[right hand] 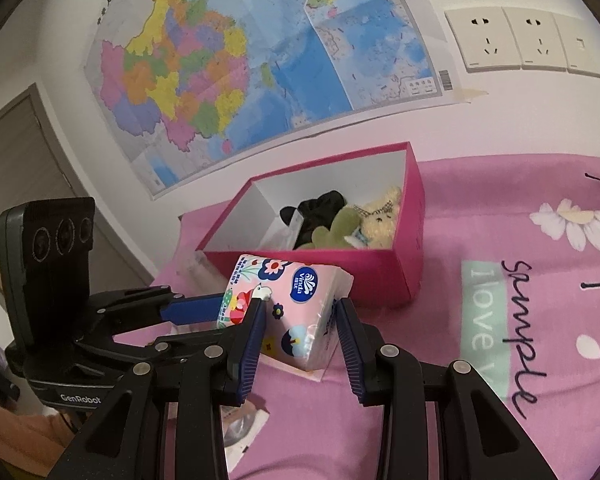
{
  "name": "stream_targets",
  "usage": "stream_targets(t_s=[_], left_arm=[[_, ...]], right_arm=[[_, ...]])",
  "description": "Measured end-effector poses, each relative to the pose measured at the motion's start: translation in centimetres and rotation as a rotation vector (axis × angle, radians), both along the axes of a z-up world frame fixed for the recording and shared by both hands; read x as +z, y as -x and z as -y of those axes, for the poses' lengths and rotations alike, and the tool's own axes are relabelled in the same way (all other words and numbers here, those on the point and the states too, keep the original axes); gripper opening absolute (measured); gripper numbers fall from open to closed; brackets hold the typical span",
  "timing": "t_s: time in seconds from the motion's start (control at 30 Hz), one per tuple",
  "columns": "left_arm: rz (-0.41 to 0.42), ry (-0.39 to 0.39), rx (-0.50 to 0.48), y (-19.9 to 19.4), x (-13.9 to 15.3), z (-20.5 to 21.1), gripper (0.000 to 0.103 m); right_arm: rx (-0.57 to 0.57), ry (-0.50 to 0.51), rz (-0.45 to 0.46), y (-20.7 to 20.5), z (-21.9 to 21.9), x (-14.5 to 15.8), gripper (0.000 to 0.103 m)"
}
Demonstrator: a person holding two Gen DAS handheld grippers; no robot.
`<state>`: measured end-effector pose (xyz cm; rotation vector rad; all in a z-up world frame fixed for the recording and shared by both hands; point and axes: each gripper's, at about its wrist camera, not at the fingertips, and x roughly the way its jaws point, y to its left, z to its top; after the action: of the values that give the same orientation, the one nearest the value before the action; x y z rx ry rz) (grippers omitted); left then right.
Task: Organize soft objects
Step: 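Carry the floral tissue pack into the pink box and release it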
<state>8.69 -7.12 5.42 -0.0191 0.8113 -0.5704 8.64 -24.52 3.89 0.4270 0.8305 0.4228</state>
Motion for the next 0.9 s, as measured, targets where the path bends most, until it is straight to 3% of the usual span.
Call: stream_targets(t_s=[0.5, 0.9], left_arm=[[0.025, 0.004, 0.027, -2.2, 0.9, -0.4, 0.043], [0.015, -0.034, 0.095, -8.2, 1.6, -0.4, 0.043]], right_arm=[[0.002, 0.010, 0.028, -2.8, 0.1, 1.0, 0.037], [-0.006, 0.024, 0.037, -9.5, 0.6, 1.4, 0.037]])
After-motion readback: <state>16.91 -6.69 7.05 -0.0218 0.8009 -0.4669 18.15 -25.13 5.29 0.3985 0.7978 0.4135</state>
